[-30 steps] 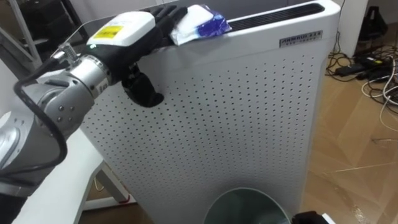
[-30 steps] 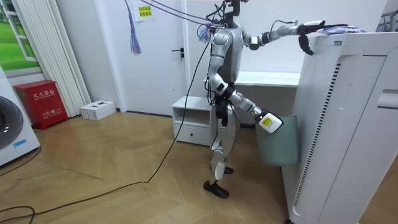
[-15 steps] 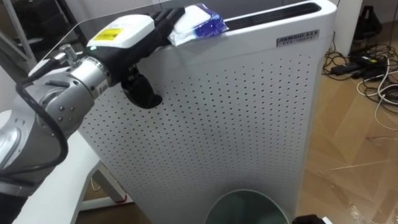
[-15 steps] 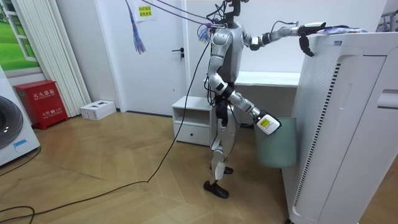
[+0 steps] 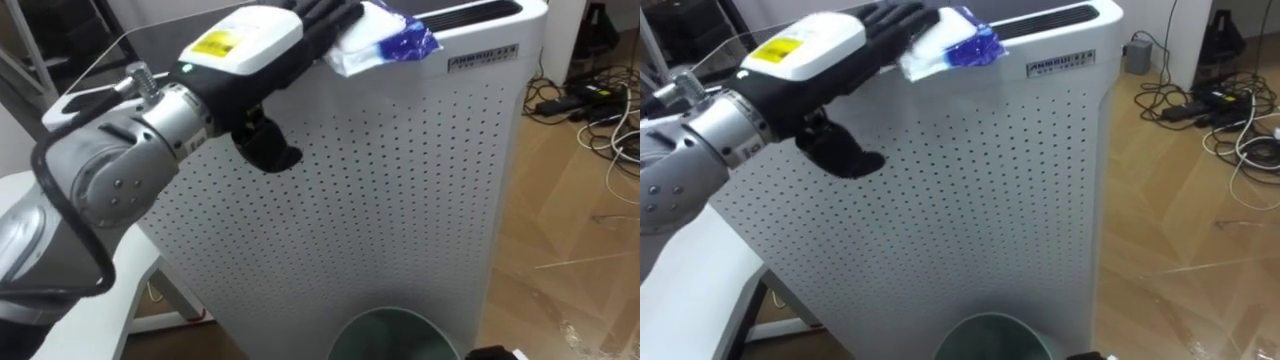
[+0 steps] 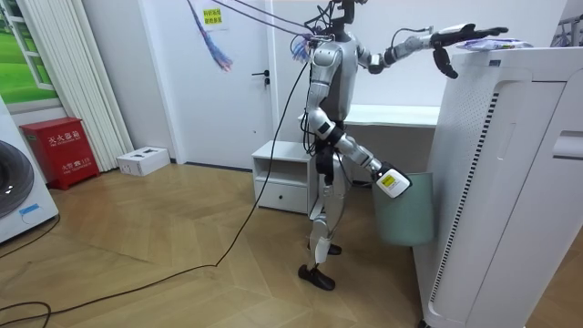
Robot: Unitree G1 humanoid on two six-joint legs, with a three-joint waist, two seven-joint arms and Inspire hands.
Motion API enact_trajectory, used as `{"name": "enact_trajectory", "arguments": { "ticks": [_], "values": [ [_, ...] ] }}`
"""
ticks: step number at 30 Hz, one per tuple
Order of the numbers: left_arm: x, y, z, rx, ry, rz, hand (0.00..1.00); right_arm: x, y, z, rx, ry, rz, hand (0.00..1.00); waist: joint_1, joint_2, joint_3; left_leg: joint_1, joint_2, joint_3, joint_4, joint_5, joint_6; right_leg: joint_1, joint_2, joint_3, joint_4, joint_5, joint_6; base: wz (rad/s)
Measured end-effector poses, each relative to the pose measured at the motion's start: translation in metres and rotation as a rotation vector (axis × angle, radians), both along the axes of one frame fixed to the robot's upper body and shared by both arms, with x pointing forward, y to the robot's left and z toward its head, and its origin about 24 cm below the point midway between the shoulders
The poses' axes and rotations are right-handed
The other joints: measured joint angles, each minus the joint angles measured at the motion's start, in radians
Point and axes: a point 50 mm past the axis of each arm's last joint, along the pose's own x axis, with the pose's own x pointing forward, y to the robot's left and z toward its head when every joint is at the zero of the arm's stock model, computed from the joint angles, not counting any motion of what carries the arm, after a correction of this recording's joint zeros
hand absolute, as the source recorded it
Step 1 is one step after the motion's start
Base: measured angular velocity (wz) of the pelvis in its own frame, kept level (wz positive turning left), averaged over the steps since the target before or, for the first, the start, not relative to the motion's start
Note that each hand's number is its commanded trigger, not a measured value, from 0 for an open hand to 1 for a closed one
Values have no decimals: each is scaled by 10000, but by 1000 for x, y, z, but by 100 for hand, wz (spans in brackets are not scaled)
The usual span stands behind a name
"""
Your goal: Pick garbage
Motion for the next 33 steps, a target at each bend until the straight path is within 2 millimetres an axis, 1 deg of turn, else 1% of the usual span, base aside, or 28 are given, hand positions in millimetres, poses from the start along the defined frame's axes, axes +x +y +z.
{"name": "enact_trajectory", "arguments": {
  "ticks": [5,9,13,14,16,17,18,19,20,21,22,24,27,28,33],
  "values": [
    [-10,-9,8,53,-602,-472,0,2,0,1,19,-48,18,100,-5,-22,-17,73,2,31,-23,1,-1,18,-7,26,19,0,0,-2],
    [-13,-11,10,68,-892,-528,0,2,1,1,74,-17,116,100,20,-88,-36,167,9,112,-44,1,-1,38,-10,101,107,-7,11,-6],
    [-14,-12,10,77,-1067,-505,0,2,2,1,125,1,175,100,28,-181,-86,182,7,159,-30,7,10,40,-13,166,116,-7,11,-3],
    [-14,-12,10,73,-1090,-524,0,1,1,1,126,6,176,100,25,-195,-106,178,7,165,-10,8,11,49,-13,164,126,-7,11,0],
    [-15,-13,11,25,-1188,-567,0,1,1,1,114,6,176,100,25,-192,-119,179,7,165,9,10,14,60,-16,165,148,-6,10,0],
    [-15,-13,11,-31,-1269,-584,28,1,1,1,115,6,177,100,23,-185,-124,178,8,165,16,13,20,67,-18,164,163,-6,10,0],
    [-15,-13,12,-47,-1296,-592,51,1,1,1,116,6,177,100,22,-180,-128,178,8,166,18,14,21,74,-18,164,168,-6,10,0],
    [-16,-13,12,-110,-1357,-624,53,1,1,1,123,7,177,100,22,-169,-136,190,9,169,18,15,23,96,-17,164,170,-6,10,0],
    [-16,-14,12,-211,-1417,-675,50,1,1,1,131,10,183,100,7,-158,-143,208,9,168,19,16,25,119,-17,161,167,-6,10,0],
    [-16,-15,12,-230,-1444,-703,26,1,1,1,142,14,188,100,5,-156,-144,218,9,167,19,16,25,132,-18,152,164,-6,10,3],
    [-18,-16,13,-253,-1495,-772,20,1,1,1,156,30,211,100,1,-157,-143,256,9,161,12,16,26,190,-22,114,140,-6,10,3],
    [-21,-19,14,-46,-1762,-744,11,1,1,1,165,49,264,100,-6,-144,-153,270,10,166,0,16,26,212,-27,45,125,-6,10,0],
    [-25,-27,11,316,-1948,-933,5,1,1,1,157,64,305,100,-3,-116,-167,252,15,171,-1,16,26,196,-31,10,121,-6,10,0],
    [-25,-30,8,435,-1893,-1000,0,1,1,1,150,67,311,100,-17,-94,-176,253,16,169,-2,16,26,196,-38,-24,121,-6,10,4],
    [-26,-37,0,569,-1611,-1293,0,1,4,0,86,78,439,100,-50,-28,-164,192,17,168,3,16,26,171,-52,-42,125,-7,10,3]
  ]
}}
